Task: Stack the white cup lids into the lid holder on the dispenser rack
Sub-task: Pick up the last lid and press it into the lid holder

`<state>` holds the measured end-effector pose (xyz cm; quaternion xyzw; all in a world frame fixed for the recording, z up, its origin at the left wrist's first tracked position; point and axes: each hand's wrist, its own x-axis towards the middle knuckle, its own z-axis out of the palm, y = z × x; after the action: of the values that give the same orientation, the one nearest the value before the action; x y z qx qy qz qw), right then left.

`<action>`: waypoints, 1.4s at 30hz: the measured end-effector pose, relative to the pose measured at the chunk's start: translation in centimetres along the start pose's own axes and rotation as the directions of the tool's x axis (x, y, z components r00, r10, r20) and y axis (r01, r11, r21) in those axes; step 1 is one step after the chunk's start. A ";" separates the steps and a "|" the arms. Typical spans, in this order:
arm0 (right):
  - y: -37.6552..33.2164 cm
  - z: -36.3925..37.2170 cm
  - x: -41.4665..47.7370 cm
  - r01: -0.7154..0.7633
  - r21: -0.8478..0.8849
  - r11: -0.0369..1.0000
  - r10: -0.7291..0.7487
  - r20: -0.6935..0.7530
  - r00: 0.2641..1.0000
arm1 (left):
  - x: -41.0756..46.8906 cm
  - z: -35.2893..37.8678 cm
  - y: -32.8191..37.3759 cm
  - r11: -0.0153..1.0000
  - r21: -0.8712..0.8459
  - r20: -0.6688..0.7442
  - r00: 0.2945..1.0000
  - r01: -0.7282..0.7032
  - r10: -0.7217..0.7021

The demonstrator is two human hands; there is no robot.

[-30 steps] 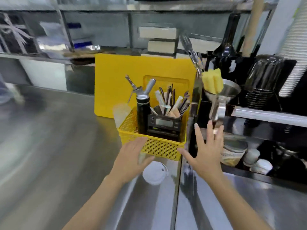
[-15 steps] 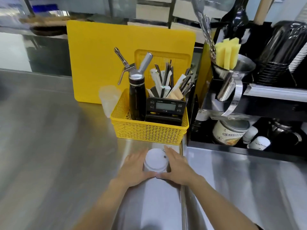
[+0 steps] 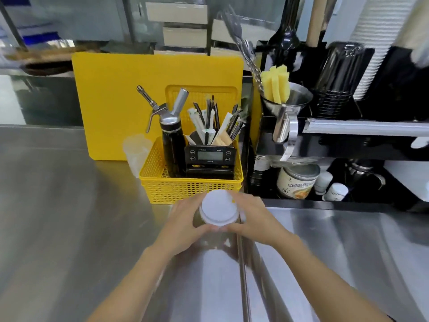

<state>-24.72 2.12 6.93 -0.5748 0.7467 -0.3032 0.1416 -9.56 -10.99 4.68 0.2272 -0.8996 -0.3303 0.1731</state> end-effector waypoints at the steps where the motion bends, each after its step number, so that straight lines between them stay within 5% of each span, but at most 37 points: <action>1: -0.7 -1.9 -0.3 0.033 0.015 0.999 -0.032 -0.044 0.999 | 0.6 -0.6 1.5 0.999 0.003 -0.026 0.999 -0.034 0.034; 12: -0.1 -21.2 -5.6 0.012 -0.050 0.999 -0.028 -0.319 0.947 | 8.9 -1.5 20.4 0.902 0.087 -0.120 0.894 -0.423 0.431; 20: 7.2 -32.2 -9.3 -0.103 -0.141 0.985 0.030 -0.440 0.898 | 17.6 4.7 31.5 0.831 -0.007 -0.028 0.831 -0.556 0.555; 29: 14.6 -39.4 -9.3 -0.210 -0.219 0.953 0.111 -0.393 0.913 | 24.7 10.6 37.4 0.840 0.066 0.025 0.842 -0.539 0.538; 42: 20.9 -40.7 -6.3 -0.227 -0.389 0.893 0.090 -0.339 0.937 | 29.4 14.3 37.5 0.845 0.257 0.110 0.883 -0.468 0.455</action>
<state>-61.79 23.17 24.74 -0.4729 0.8522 -0.2087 -0.0812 -51.80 6.44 24.33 0.0186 -0.9686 -0.1552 0.1936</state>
